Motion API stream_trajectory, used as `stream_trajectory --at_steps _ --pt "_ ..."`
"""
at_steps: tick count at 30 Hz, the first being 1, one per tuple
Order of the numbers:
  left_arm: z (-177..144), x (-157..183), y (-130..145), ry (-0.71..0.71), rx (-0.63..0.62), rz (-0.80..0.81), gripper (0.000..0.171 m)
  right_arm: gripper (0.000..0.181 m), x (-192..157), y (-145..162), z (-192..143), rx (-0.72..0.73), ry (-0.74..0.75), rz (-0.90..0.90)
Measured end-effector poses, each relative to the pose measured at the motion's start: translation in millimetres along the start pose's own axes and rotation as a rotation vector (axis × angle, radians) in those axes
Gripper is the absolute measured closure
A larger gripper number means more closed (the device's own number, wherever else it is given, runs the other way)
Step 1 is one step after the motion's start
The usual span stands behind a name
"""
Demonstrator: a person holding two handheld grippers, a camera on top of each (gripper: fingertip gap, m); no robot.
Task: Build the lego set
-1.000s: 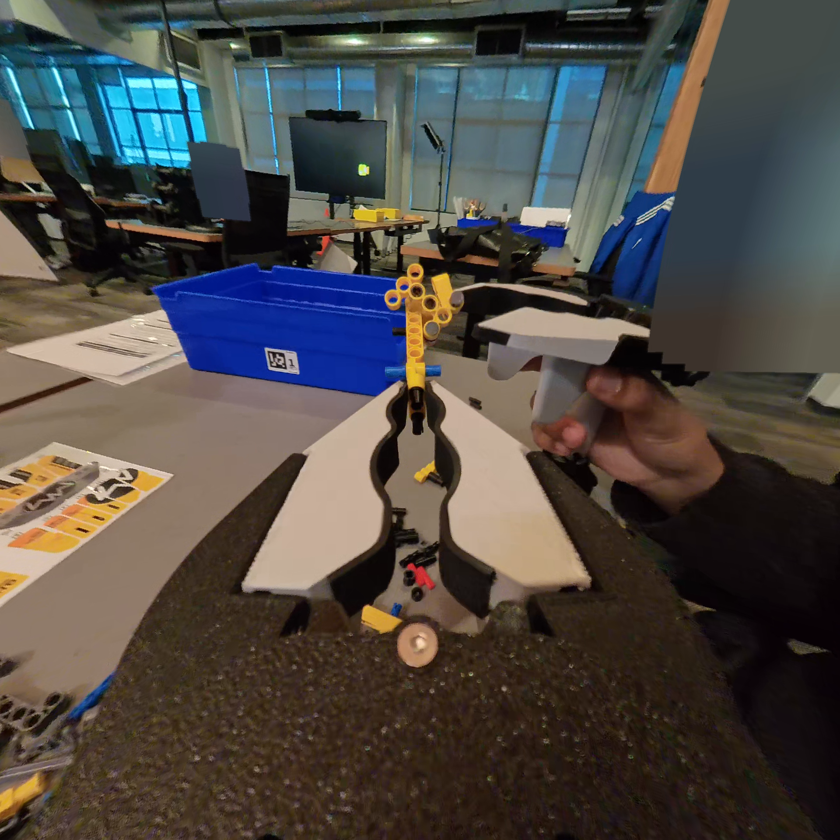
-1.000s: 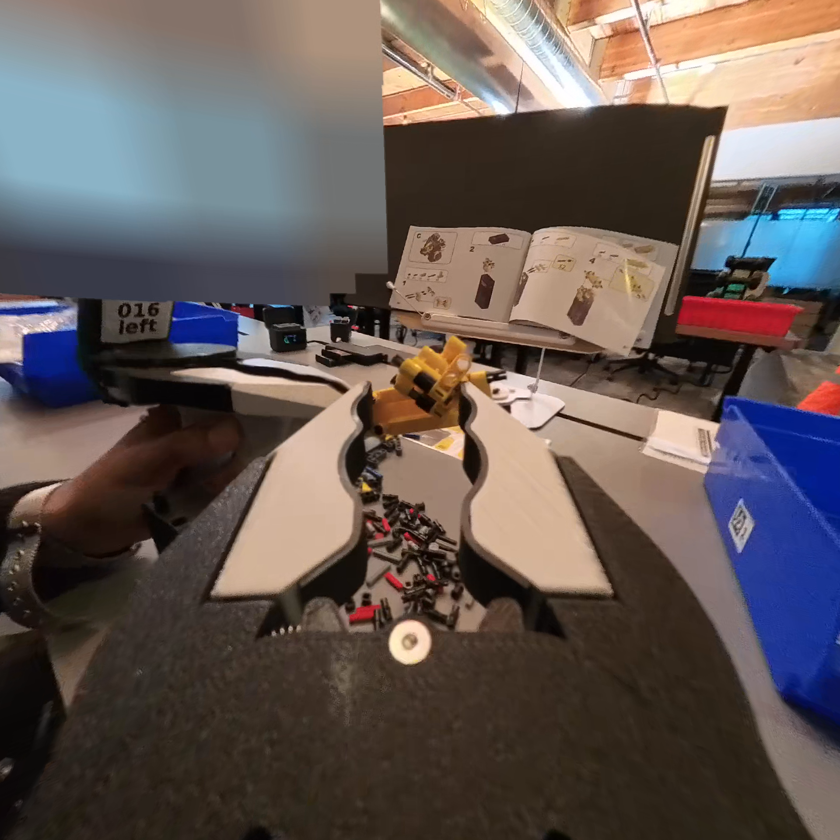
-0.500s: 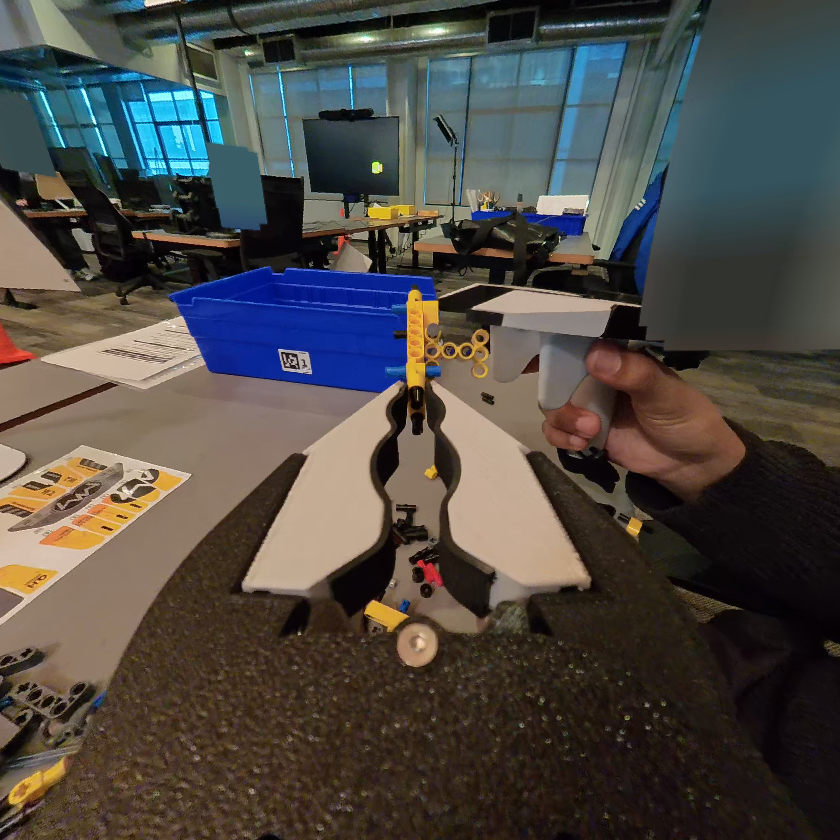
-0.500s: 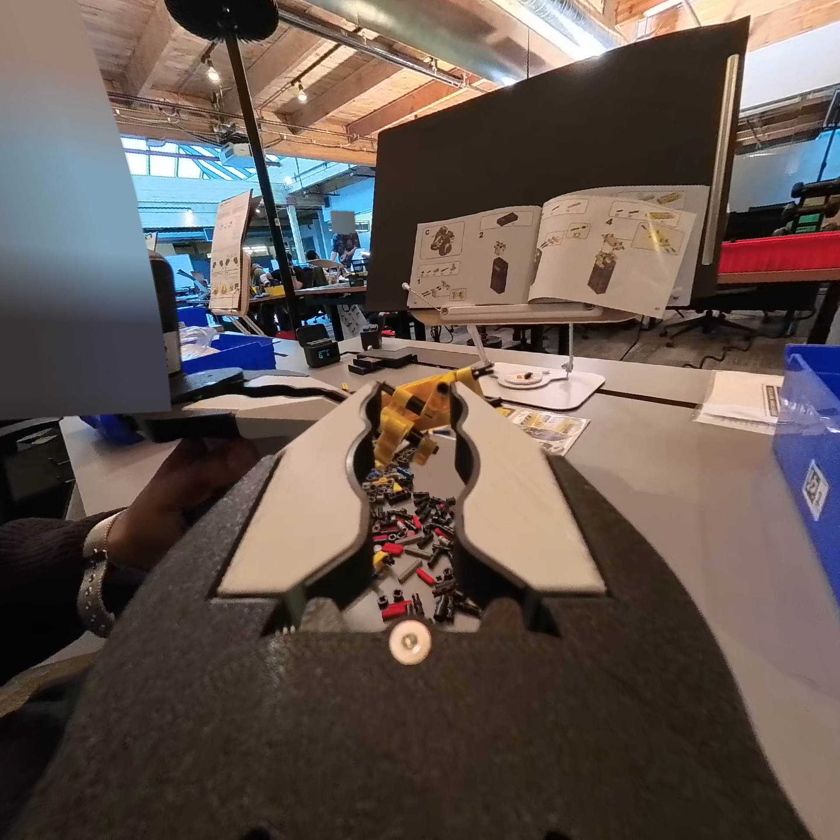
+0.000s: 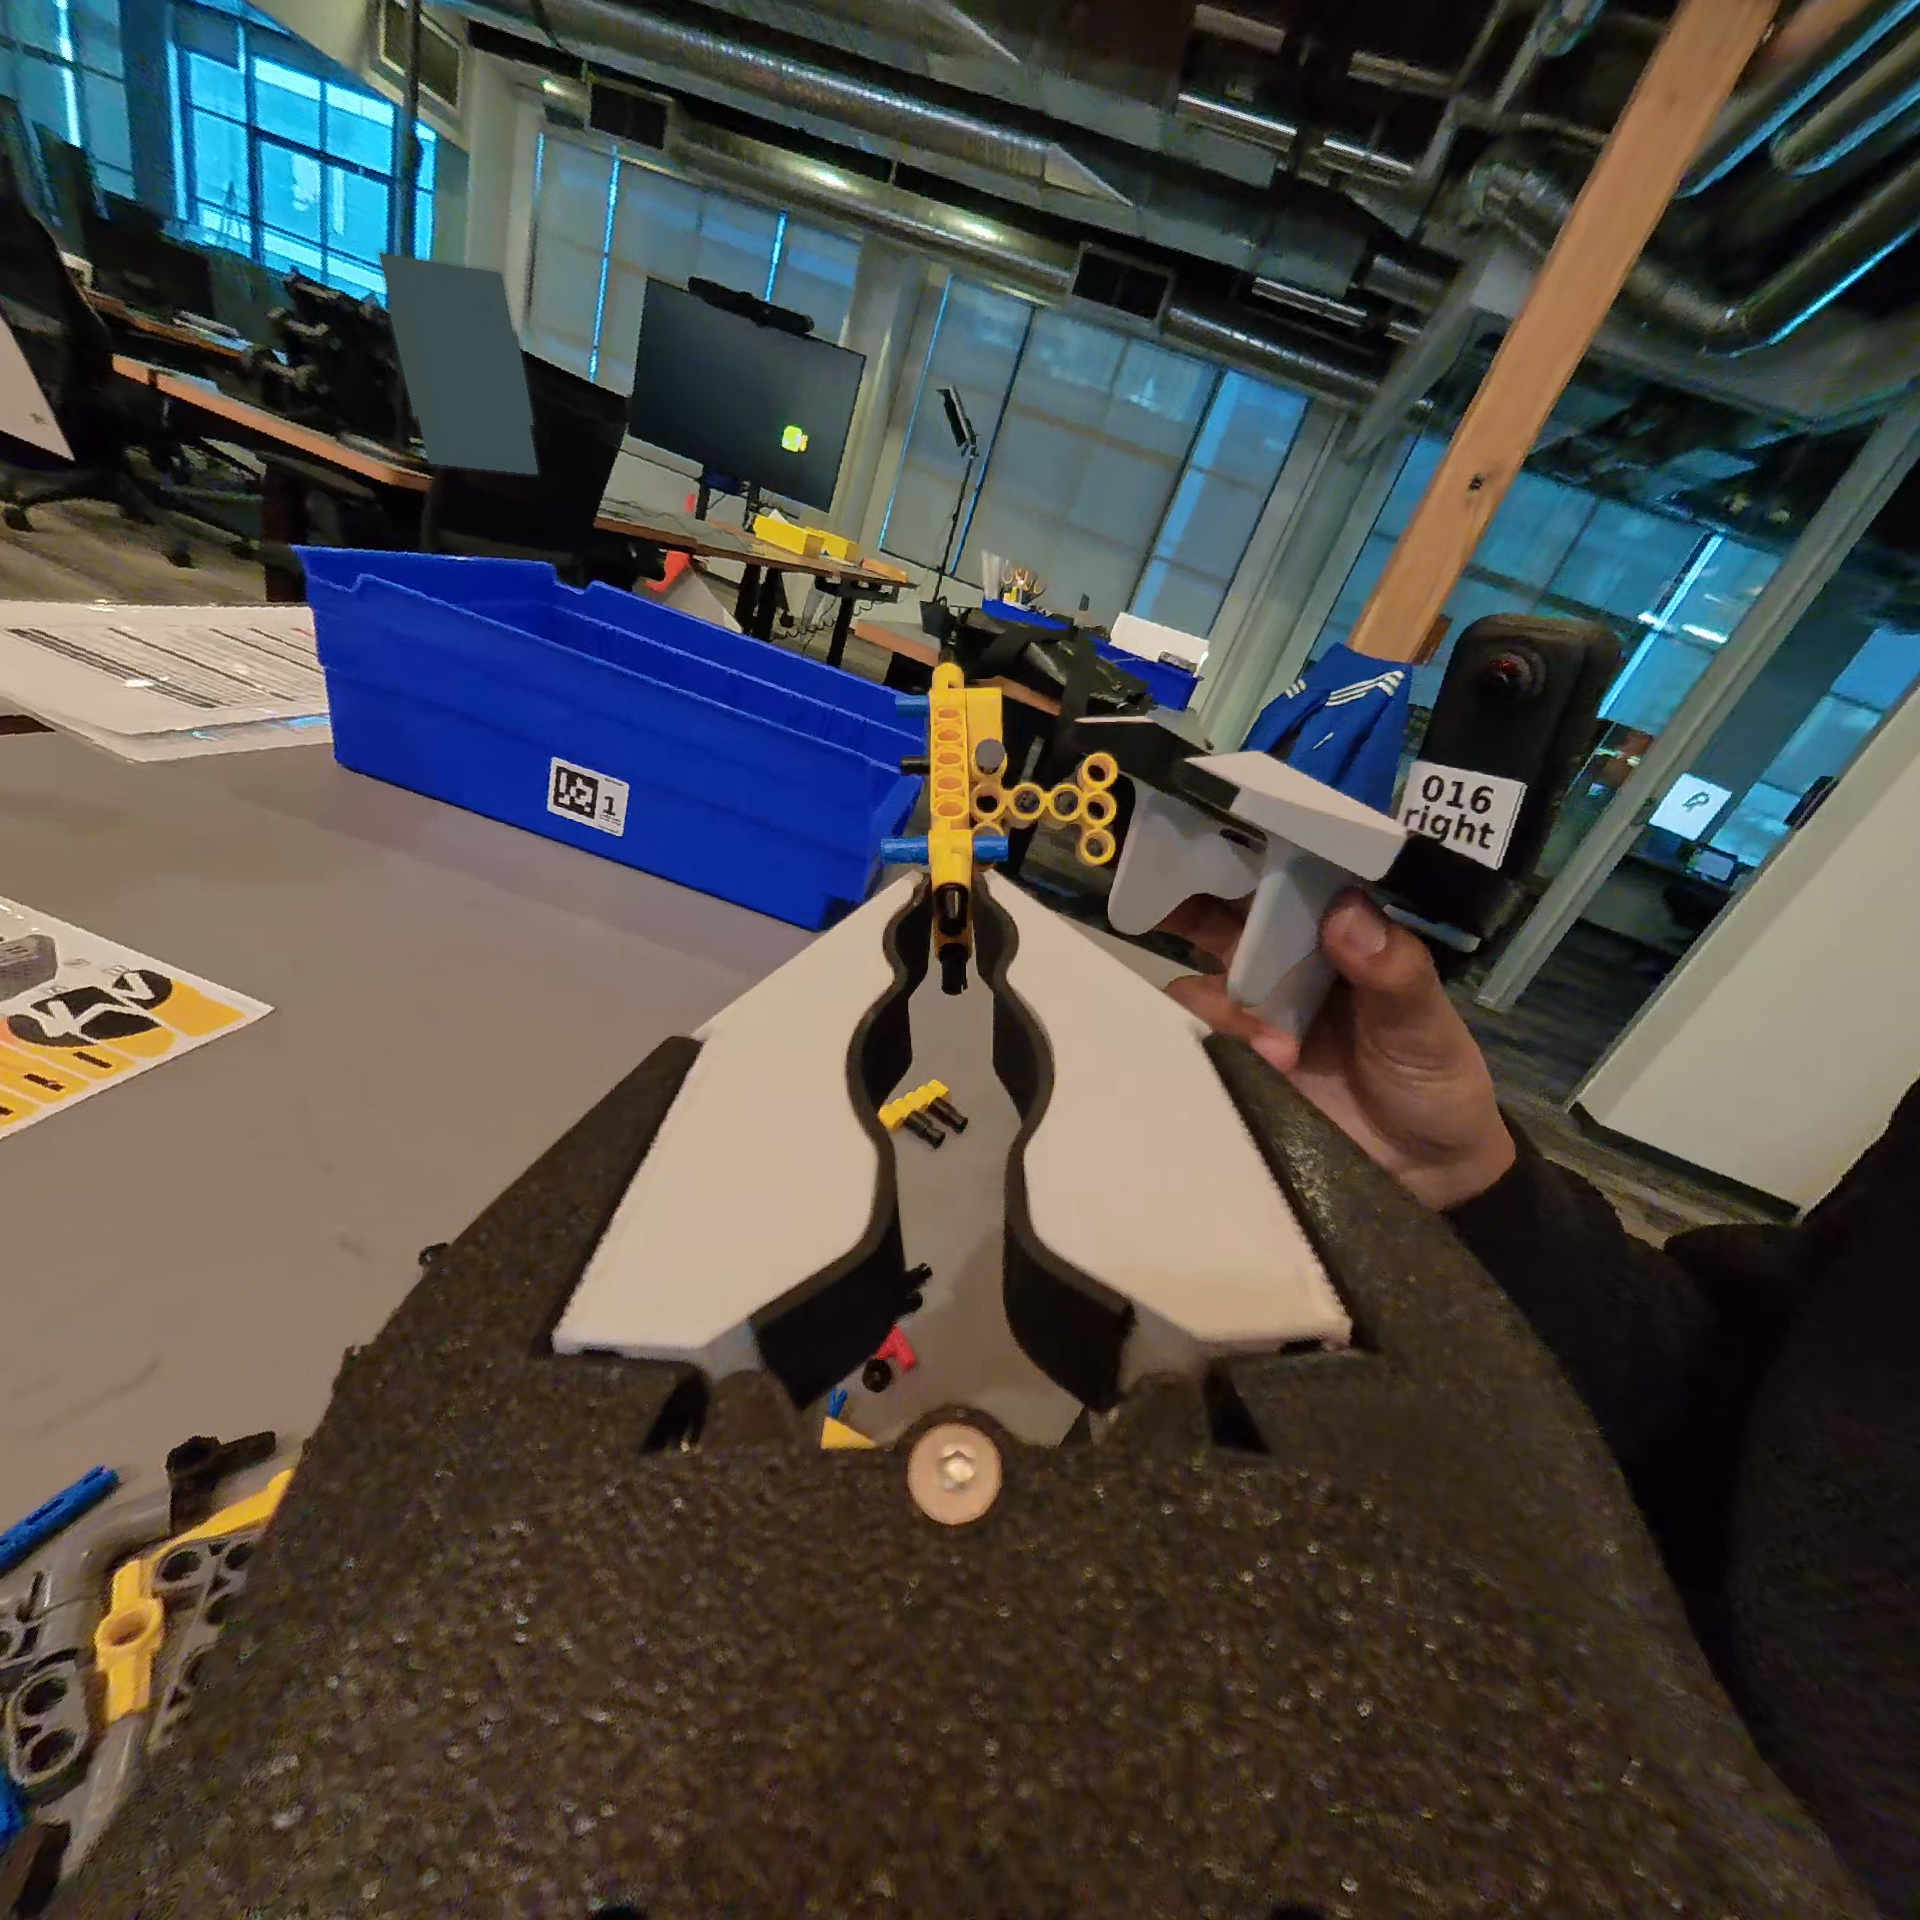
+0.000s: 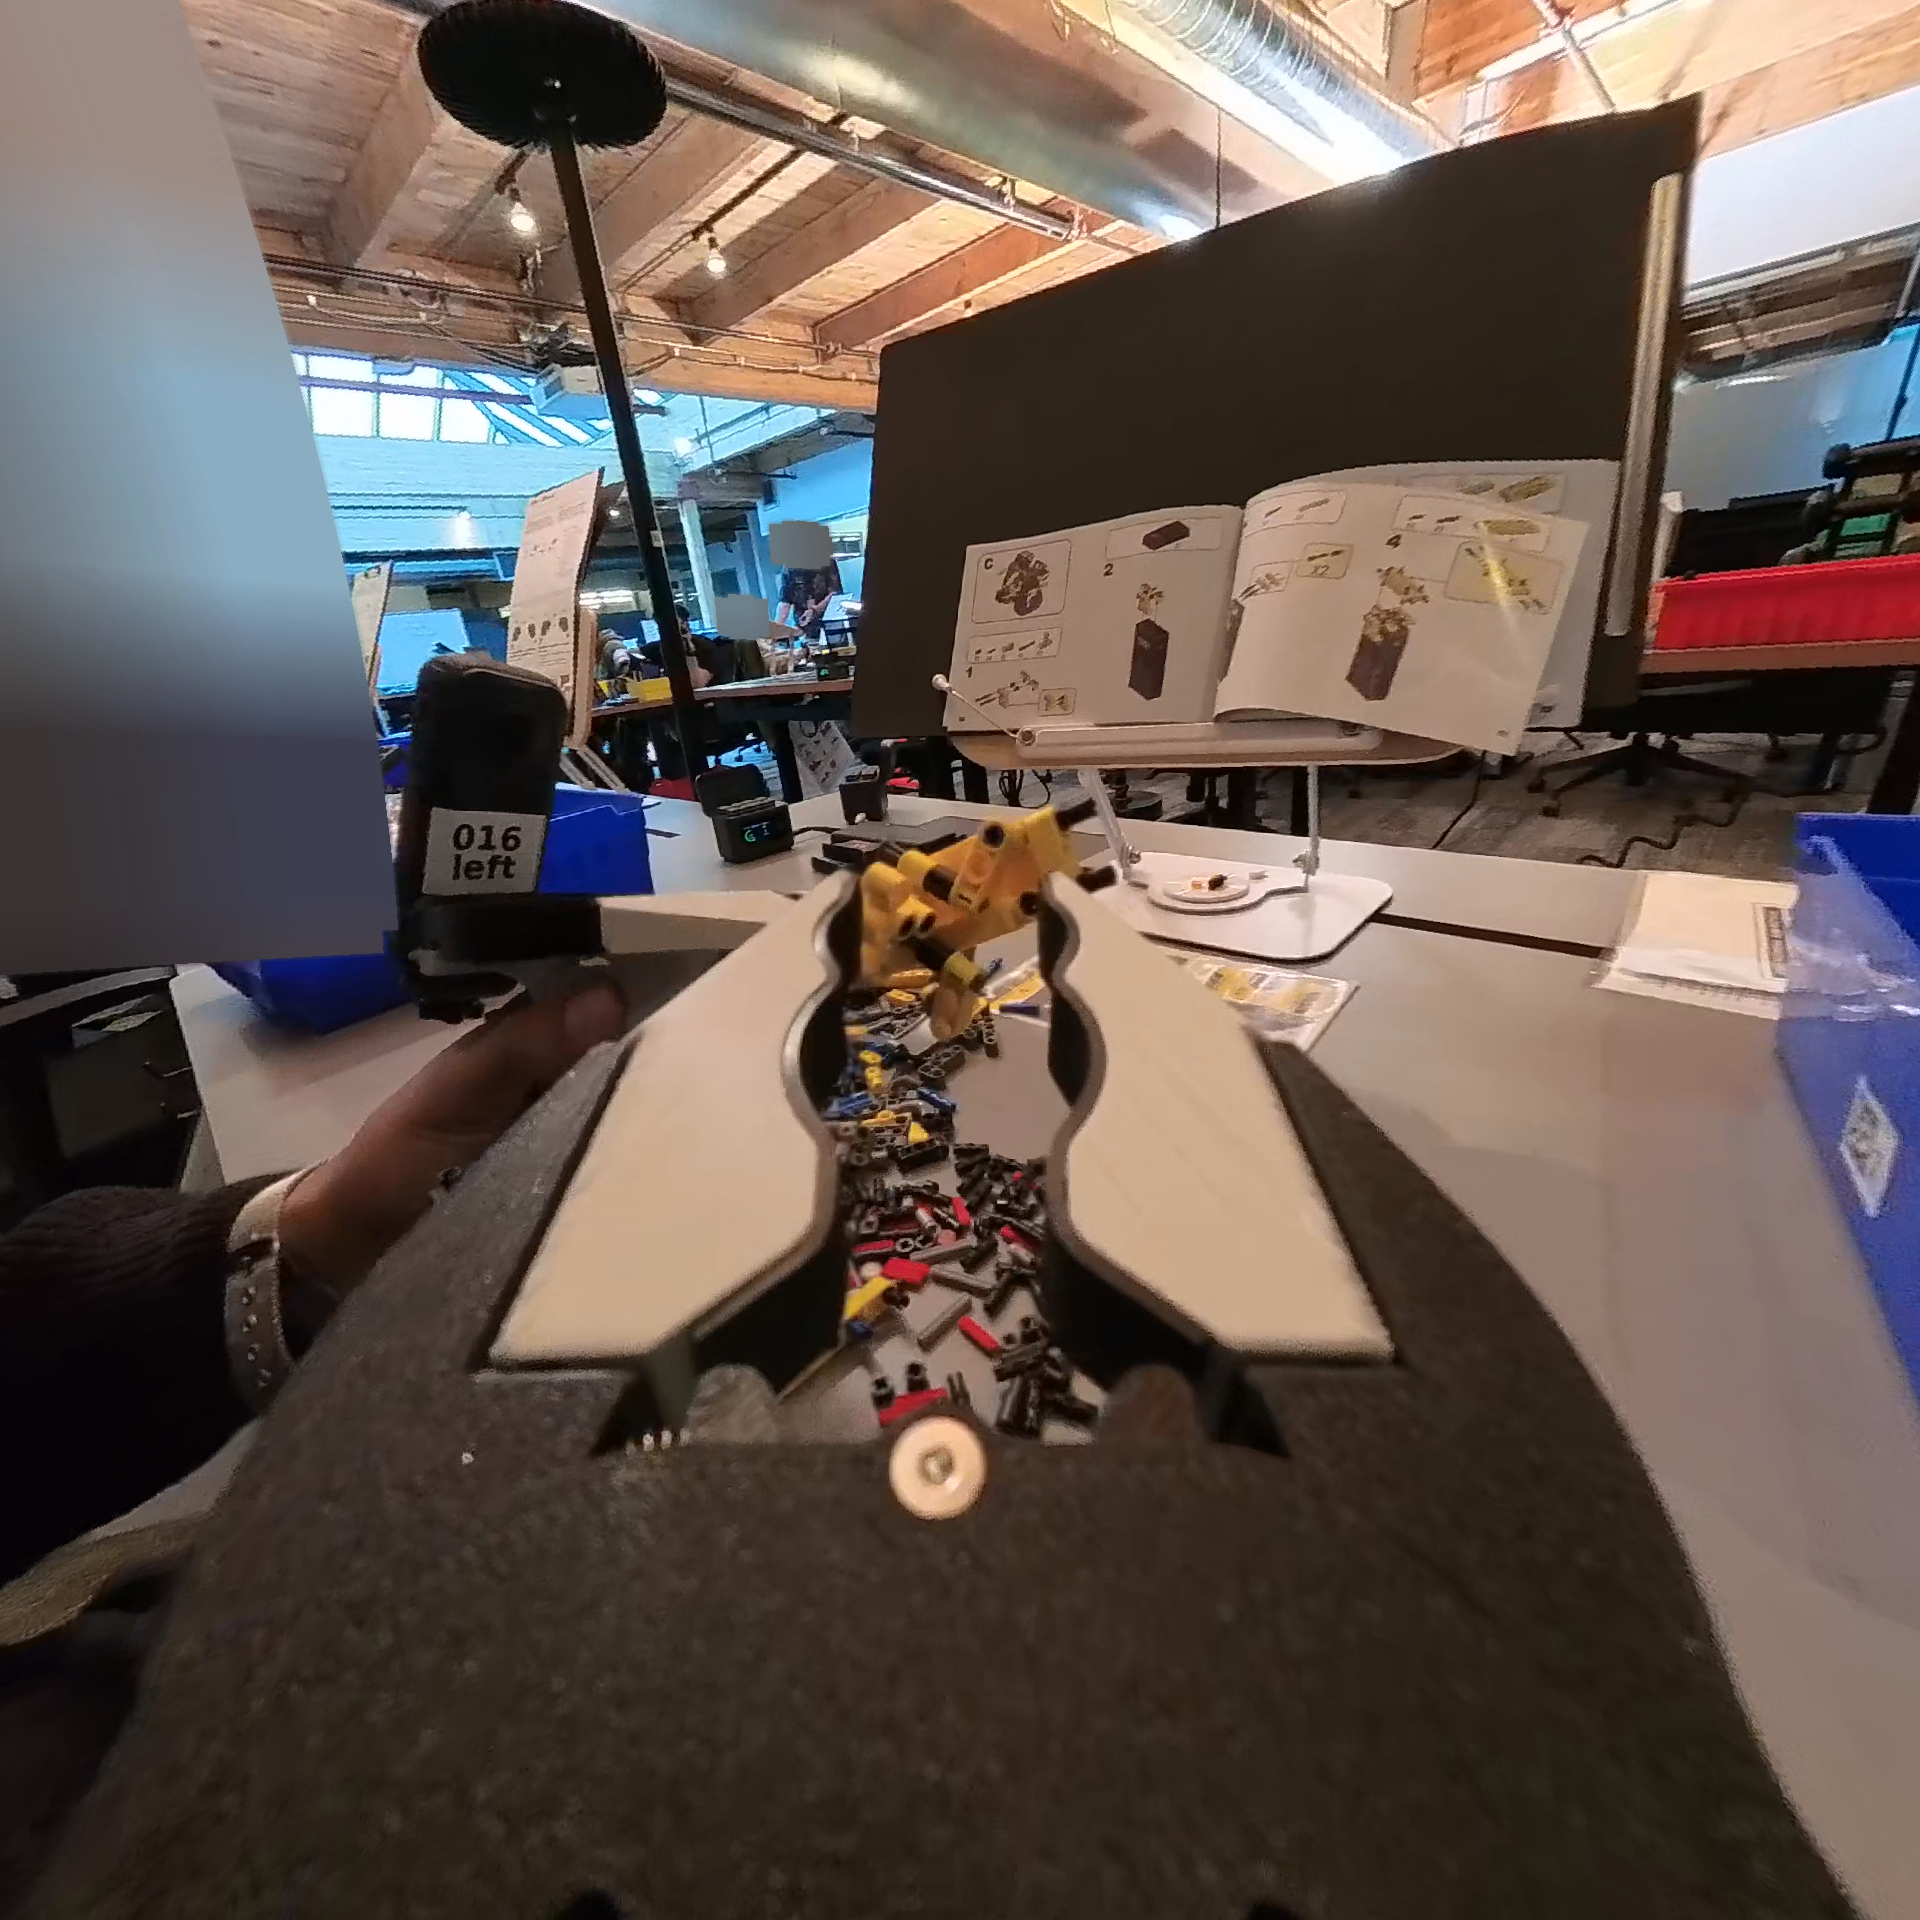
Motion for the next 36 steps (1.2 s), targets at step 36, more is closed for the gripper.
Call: stream_trajectory --at_steps 36 --pt "-14.8 29.5 -24.8 0.157 0.192 0.094 0.165 0.140 -53.1 -21.5 -2.9 0.065 -0.073 -0.137"
Point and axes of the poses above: each gripper's, where its closed fingertips meet, z out along the fingers, y out of its underside, x = y × z across the jaws, the point moved 3 cm from there along -z, back along the fingers, and after that the axes turned 3 degrees about y, right-handed, at the moved point
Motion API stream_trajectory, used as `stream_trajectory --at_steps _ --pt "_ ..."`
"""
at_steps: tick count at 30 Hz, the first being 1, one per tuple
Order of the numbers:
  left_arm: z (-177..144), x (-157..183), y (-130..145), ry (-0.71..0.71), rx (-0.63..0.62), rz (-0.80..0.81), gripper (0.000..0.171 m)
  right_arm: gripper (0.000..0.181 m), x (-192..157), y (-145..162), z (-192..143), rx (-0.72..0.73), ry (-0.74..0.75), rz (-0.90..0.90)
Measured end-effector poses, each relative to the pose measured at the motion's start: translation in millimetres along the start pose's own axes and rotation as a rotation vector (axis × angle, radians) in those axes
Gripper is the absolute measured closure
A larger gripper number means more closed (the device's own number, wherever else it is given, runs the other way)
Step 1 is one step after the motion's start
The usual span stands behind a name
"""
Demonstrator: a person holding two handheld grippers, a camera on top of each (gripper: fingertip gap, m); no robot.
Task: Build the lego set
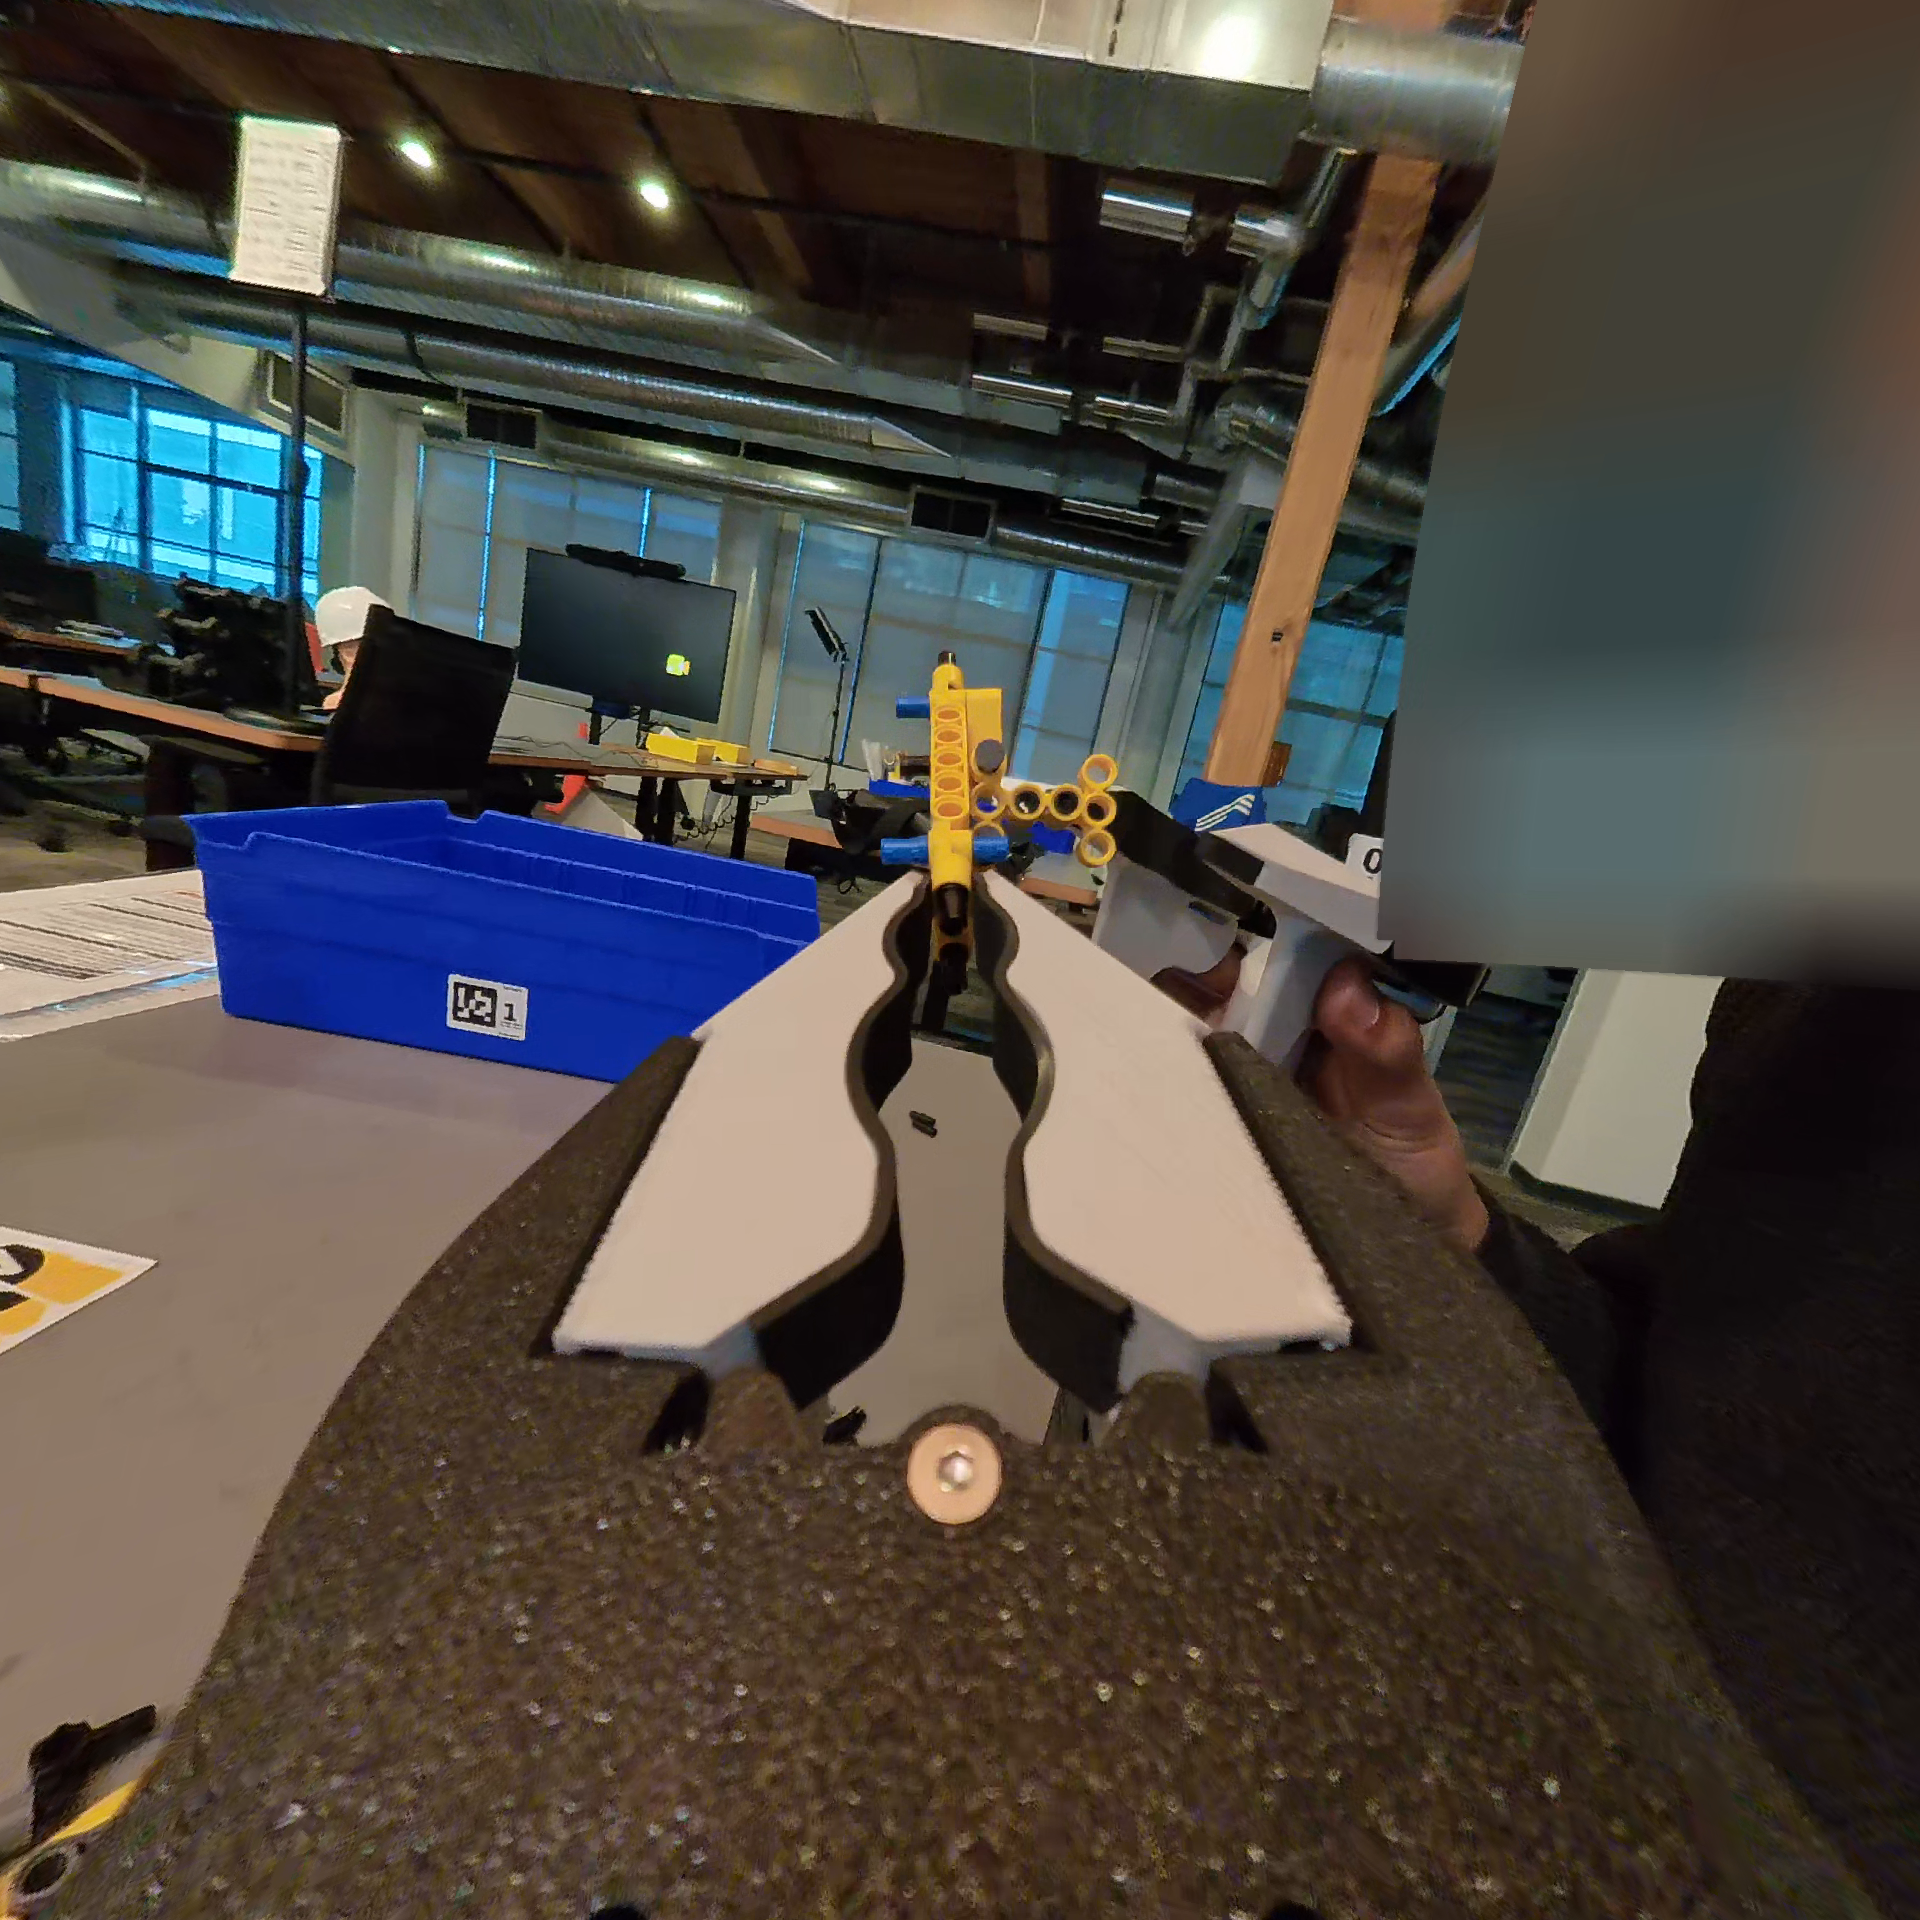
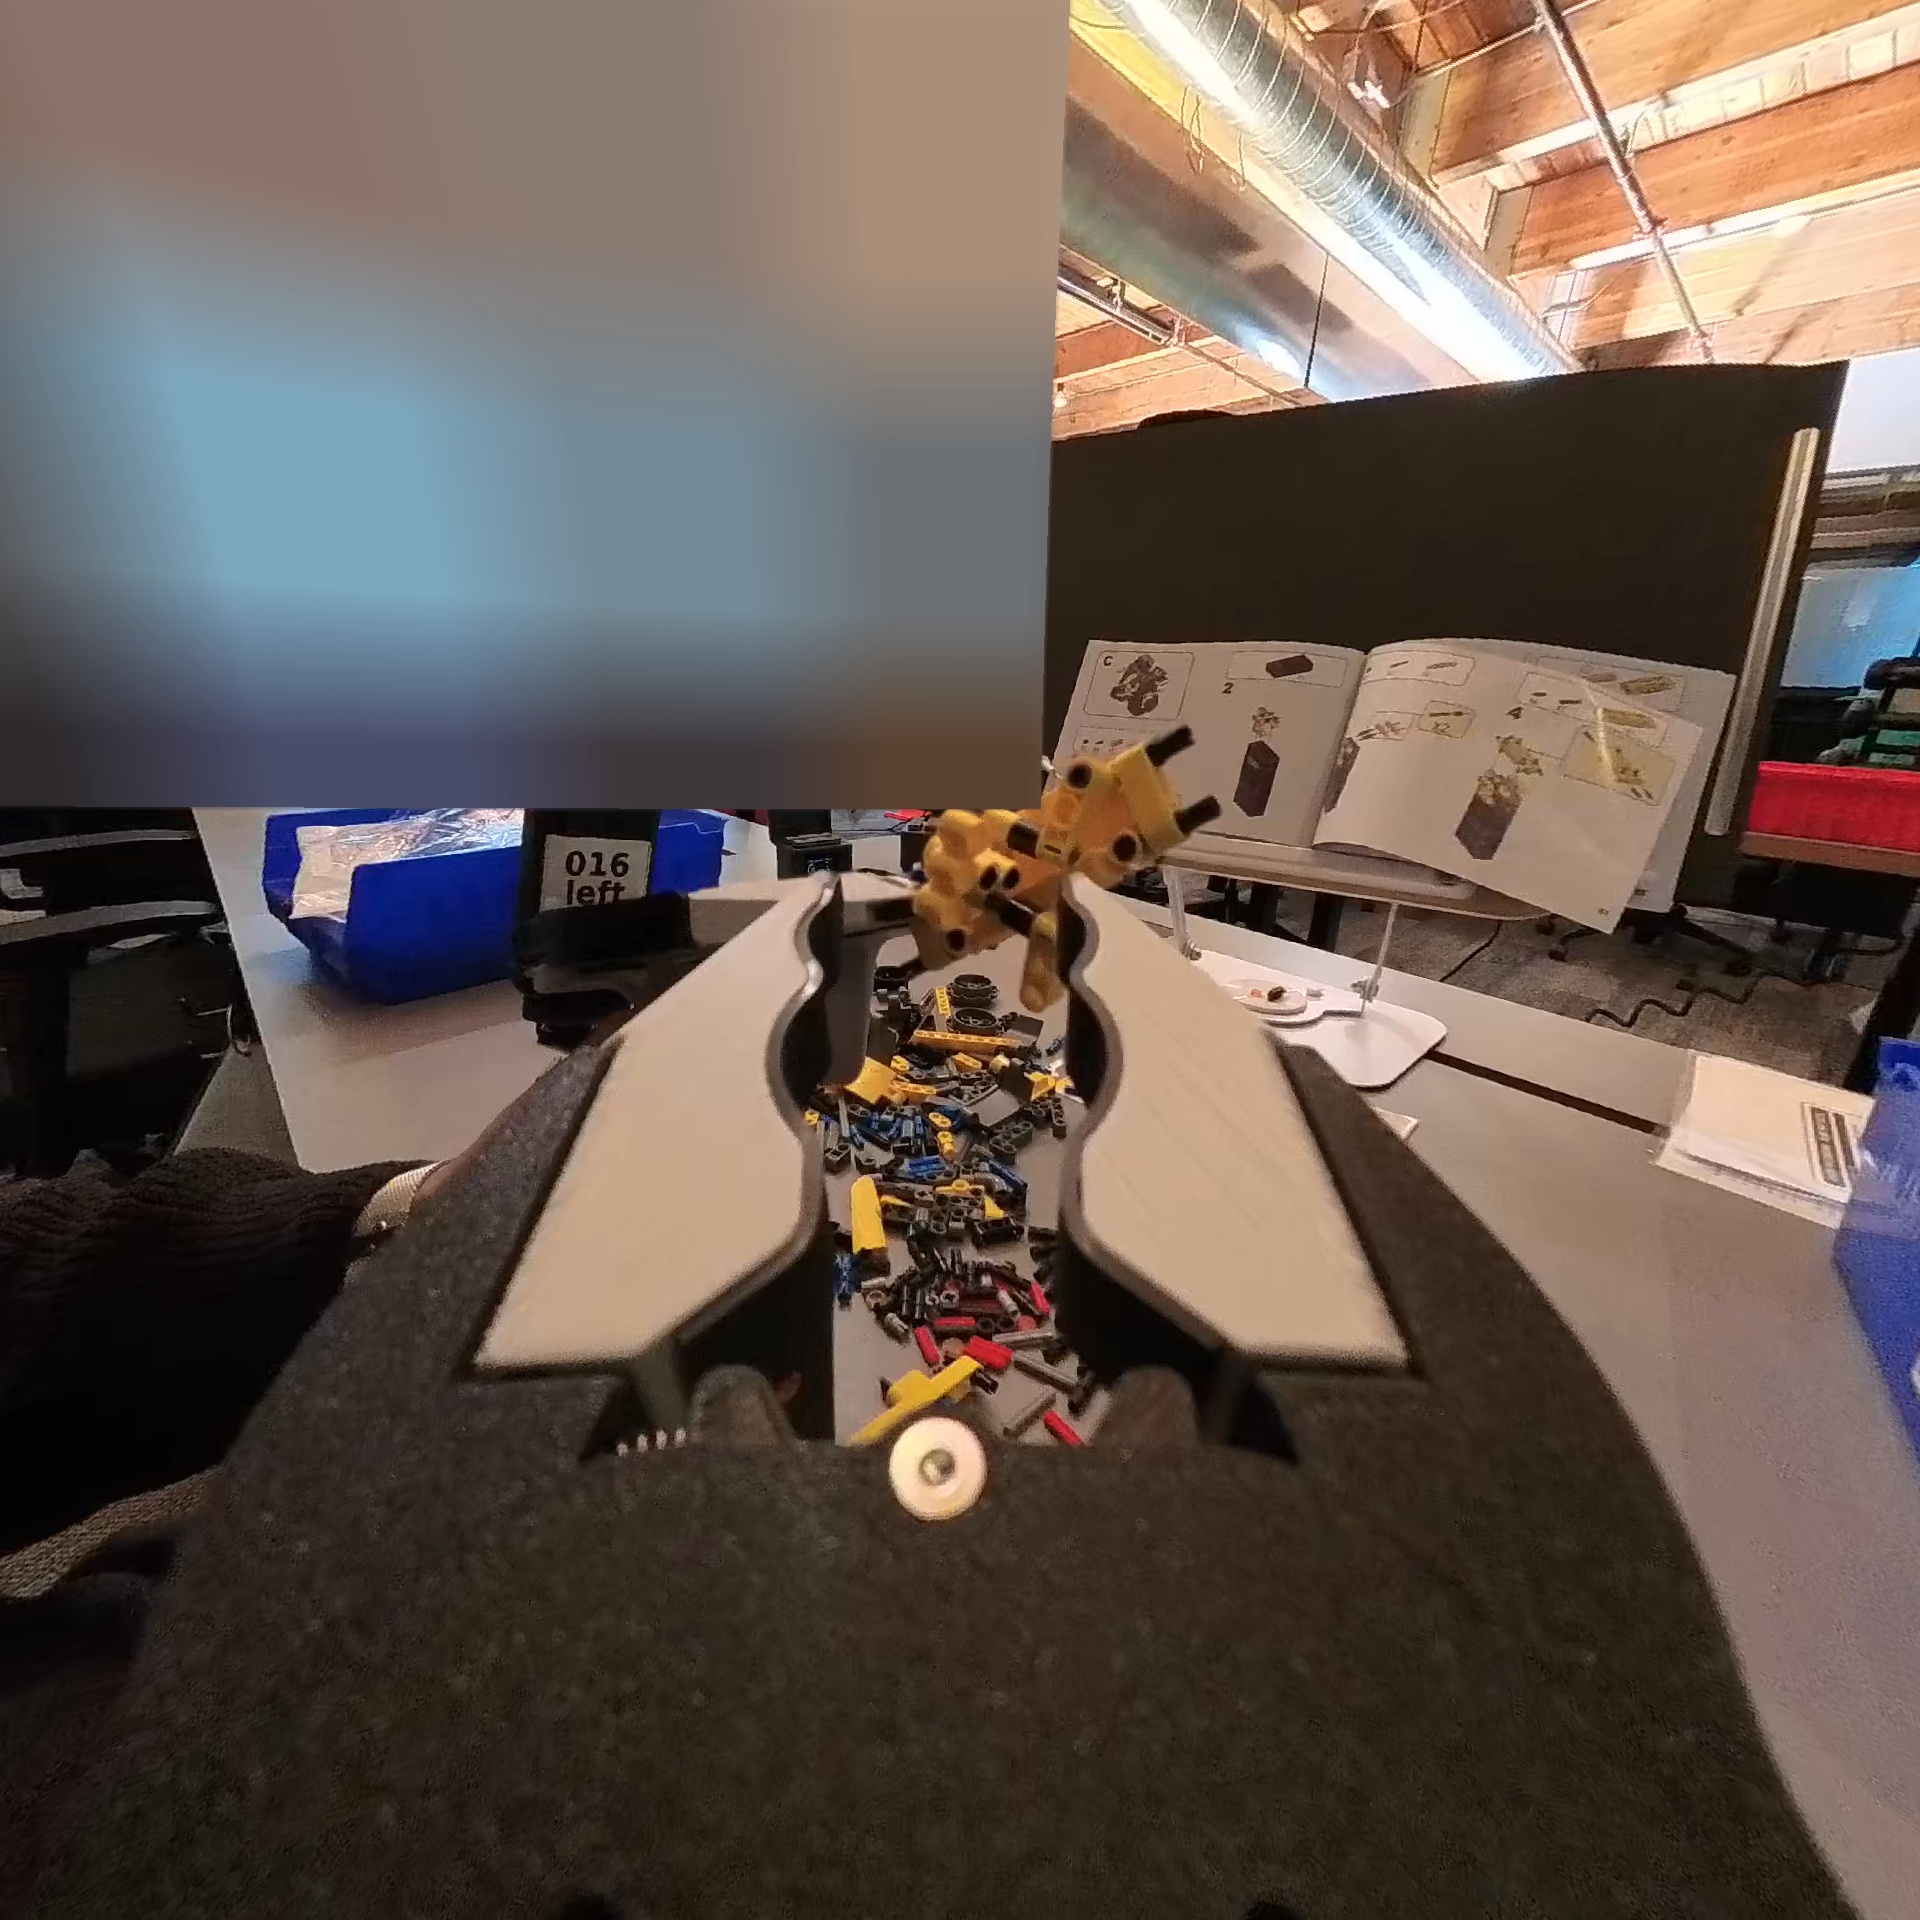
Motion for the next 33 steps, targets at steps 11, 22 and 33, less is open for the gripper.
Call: stream_trajectory --at_steps 11,22,33 --pt "3.3 5.5 3.7 -0.004 -0.035 0.060 0.165 0.147 -5.6 2.5 2.6 -0.004 0.010 -0.043" --pt "3.3 4.3 4.1 0.001 -0.032 0.038 0.165 0.154 3.7 -0.2 -1.6 0.006 0.037 -0.056" --pt "-4.7 -4.6 -3.8 0.048 0.063 -0.123 0.165 0.145 3.2 12.0 5.5 -0.040 0.026 -0.032"
Point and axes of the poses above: each gripper's, where its closed fingertips meet, z out along the fingers, y out of its underside, x = y × z across the jaws, the point moved 3 cm from there along -z, back along the fingers, and after that the axes turned 3 degrees about y, right-handed, at the moved point
